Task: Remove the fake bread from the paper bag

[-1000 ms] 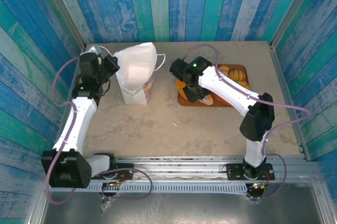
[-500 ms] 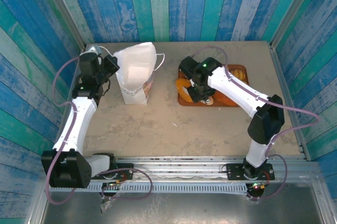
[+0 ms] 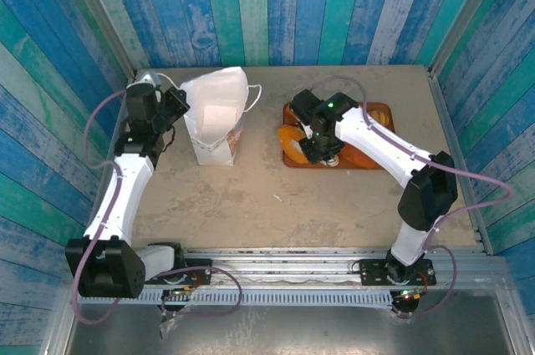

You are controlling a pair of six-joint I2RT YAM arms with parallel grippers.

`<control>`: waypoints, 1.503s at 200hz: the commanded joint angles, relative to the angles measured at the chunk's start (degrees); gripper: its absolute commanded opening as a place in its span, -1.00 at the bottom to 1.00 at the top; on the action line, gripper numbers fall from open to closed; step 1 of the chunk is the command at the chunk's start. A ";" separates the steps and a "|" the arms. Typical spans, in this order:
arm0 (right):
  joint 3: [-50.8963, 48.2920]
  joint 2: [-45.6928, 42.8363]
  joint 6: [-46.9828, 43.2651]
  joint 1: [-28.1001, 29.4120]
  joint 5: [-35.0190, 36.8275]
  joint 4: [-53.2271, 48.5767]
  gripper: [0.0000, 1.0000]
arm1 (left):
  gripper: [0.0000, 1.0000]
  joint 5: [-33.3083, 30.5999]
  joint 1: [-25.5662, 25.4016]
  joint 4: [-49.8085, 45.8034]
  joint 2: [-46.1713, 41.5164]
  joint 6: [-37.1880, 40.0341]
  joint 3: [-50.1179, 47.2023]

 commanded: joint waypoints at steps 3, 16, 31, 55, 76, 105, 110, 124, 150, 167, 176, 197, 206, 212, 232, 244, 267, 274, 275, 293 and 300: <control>1.98 -3.82 -0.21 0.94 1.26 -0.52 -0.30 | -1.00 -0.24 0.27 0.43 -0.25 0.64 -0.05; 3.29 -4.07 0.94 2.30 4.25 -1.66 -0.40 | -1.00 -0.60 0.27 0.32 -0.33 0.70 -0.05; 5.53 -3.50 3.12 4.67 9.32 -4.27 -0.42 | -1.00 -1.20 0.27 0.20 -0.46 0.93 0.03; 10.15 -0.65 8.13 8.98 17.84 -10.18 -0.43 | -1.00 -2.35 0.27 -0.28 -0.60 1.17 0.12; 13.56 2.45 12.98 11.99 24.33 -15.19 -0.44 | -1.00 -3.14 0.27 -0.38 -0.76 1.27 0.12; 16.91 6.05 17.51 14.04 30.69 -20.87 -0.44 | -0.99 -4.48 0.27 -1.21 -0.69 1.89 0.47; 17.37 6.68 18.26 14.21 31.71 -21.73 -0.44 | -1.00 -4.48 0.27 -1.25 -0.60 2.02 0.56; 18.20 7.86 19.59 14.70 33.94 -23.12 -0.43 | -1.00 -4.57 0.26 -1.23 -0.68 1.99 0.47; 18.92 9.96 20.94 15.31 36.42 -24.40 -0.43 | -1.00 -4.58 0.27 -1.08 -0.69 2.04 0.25; 19.26 11.23 21.24 15.56 36.89 -24.39 -0.41 | -1.00 -4.53 0.27 -1.08 -0.68 2.14 0.28; 19.55 11.96 21.06 15.83 37.15 -24.40 -0.41 | -1.00 -4.48 0.27 -1.09 -0.69 2.23 0.30; 20.01 14.16 20.34 16.51 37.50 -24.40 -0.41 | -1.00 -4.53 0.27 -1.16 -0.60 2.30 0.45; 20.10 14.88 20.09 16.87 37.56 -24.45 -0.41 | -1.00 -4.48 0.27 -1.08 -0.58 2.30 0.47; 20.06 15.35 20.03 17.06 37.60 -24.45 -0.41 | -1.00 -4.48 0.27 -1.08 -0.60 2.31 0.45; 19.67 16.96 19.72 17.53 38.20 -24.48 -0.39 | -1.00 -4.31 0.27 -0.99 -0.48 2.29 0.47; 19.24 18.04 19.71 17.79 38.64 -24.48 -0.39 | -1.00 -4.18 0.27 -0.86 -0.46 2.19 0.47; 18.57 19.69 19.81 18.19 39.16 -24.48 -0.39 | -0.99 -4.05 0.27 -0.73 -0.32 2.12 0.61; 18.42 20.21 19.81 18.37 39.01 -24.48 -0.39 | -1.00 -3.98 0.27 -0.73 -0.33 2.08 0.65; 18.42 20.26 19.85 18.39 39.00 -24.48 -0.39 | -1.00 -3.97 0.27 -0.73 -0.33 2.07 0.65; 18.04 21.37 19.60 19.00 38.30 -24.54 -0.37 | -0.99 -3.79 0.27 -0.73 -0.28 2.03 0.74; 17.73 21.72 19.36 19.37 37.84 -24.52 -0.35 | -1.00 -3.87 0.27 -0.72 -0.33 2.03 0.74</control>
